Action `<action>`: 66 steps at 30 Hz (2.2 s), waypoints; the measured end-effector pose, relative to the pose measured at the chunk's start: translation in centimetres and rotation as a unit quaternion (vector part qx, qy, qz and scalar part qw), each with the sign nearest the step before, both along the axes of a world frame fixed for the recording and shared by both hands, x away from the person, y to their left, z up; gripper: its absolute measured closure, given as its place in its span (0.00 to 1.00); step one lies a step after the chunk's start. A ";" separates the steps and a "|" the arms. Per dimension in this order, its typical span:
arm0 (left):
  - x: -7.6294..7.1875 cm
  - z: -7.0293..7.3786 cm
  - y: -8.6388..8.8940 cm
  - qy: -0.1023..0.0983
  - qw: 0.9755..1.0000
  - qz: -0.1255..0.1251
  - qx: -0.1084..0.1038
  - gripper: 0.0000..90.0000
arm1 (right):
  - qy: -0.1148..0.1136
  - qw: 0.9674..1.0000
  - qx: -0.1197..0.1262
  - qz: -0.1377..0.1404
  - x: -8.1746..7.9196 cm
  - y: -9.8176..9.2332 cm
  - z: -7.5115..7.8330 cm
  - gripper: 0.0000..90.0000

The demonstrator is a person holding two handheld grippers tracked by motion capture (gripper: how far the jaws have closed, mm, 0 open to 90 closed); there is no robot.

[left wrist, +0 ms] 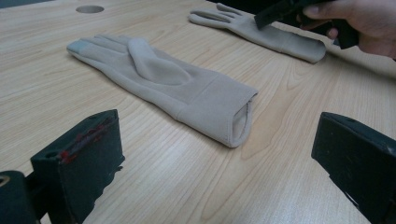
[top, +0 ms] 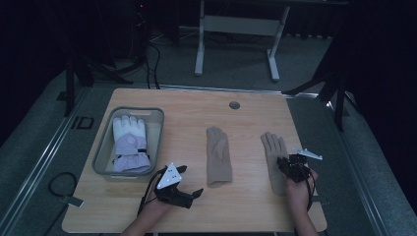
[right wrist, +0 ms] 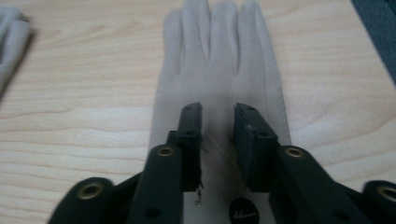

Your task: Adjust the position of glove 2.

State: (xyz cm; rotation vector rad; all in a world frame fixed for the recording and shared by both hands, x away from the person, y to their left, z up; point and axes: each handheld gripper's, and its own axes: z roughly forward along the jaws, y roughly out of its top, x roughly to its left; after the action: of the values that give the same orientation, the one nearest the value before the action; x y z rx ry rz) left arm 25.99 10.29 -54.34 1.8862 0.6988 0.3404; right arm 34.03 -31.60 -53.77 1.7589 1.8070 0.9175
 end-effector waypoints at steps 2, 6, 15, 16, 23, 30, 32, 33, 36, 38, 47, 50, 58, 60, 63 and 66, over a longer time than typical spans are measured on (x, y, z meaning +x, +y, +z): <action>0.0 0.0 0.0 0.000 1.000 -0.001 -0.001 0.02 | -0.005 1.000 -0.005 0.017 0.0 0.0 0.4 0.76; 0.0 0.0 0.0 0.000 1.000 -0.003 -0.002 0.02 | -0.014 0.998 -0.015 0.067 0.2 -0.5 0.9 0.70; 0.0 -0.1 0.0 0.003 1.000 -0.009 -0.004 0.02 | -0.026 0.986 -0.040 0.157 1.1 -2.3 1.5 0.67; 0.0 -0.1 0.0 0.003 1.000 -0.010 -0.004 0.02 | -0.030 0.985 -0.036 0.166 1.2 -2.6 1.6 0.67; 0.0 -0.2 -0.1 0.004 1.000 -0.013 -0.002 0.02 | -0.033 0.976 -0.047 0.211 1.6 -3.7 1.8 0.62; 0.1 -0.3 0.0 0.005 1.000 -0.011 -0.001 0.02 | -0.005 0.972 -0.049 0.228 2.1 -3.8 -0.1 0.64; 0.1 -0.3 0.0 0.005 1.000 -0.011 0.000 0.02 | 0.000 0.971 -0.058 0.230 2.2 -3.5 -0.8 0.63; 0.1 -0.3 0.0 0.005 1.000 -0.011 0.000 0.02 | -0.005 0.970 -0.062 0.233 2.1 -3.4 -1.1 0.64; 0.0 -0.3 -0.1 0.005 1.000 -0.013 0.002 0.02 | -0.015 0.971 -0.063 0.228 1.9 -3.4 -1.2 0.75; 0.0 -0.3 -0.1 0.004 1.000 -0.015 0.003 0.02 | -0.019 0.974 -0.063 0.216 1.7 -3.4 -1.3 0.84; 0.0 -0.3 -0.1 0.006 1.000 -0.014 0.001 0.02 | -0.011 0.987 -0.066 0.147 1.5 -1.9 -0.5 0.92; 0.0 -0.3 -0.1 0.005 1.000 -0.013 0.001 0.02 | -0.014 0.990 -0.049 0.129 1.6 -1.4 0.4 0.92; 0.1 -0.3 0.0 0.006 1.000 -0.011 0.000 0.02 | -0.039 0.992 -0.041 0.110 1.7 0.9 3.5 0.92; 0.1 -0.2 0.0 0.005 1.000 -0.011 -0.001 0.02 | -0.044 0.992 -0.039 0.108 2.0 1.5 4.2 0.92; 0.1 -0.1 0.1 0.004 1.000 -0.010 -0.003 0.02 | -0.053 0.992 -0.029 0.109 2.2 2.4 5.3 0.92; 0.1 -0.2 0.2 0.005 1.000 -0.010 -0.003 0.02 | -0.063 0.992 -0.019 0.111 2.3 3.4 6.2 0.92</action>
State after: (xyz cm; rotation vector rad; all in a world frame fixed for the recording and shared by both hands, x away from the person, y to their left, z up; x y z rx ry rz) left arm 26.07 10.46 -54.50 1.8895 0.6875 0.3163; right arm 36.29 -28.17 -47.59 1.4625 1.9507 1.0467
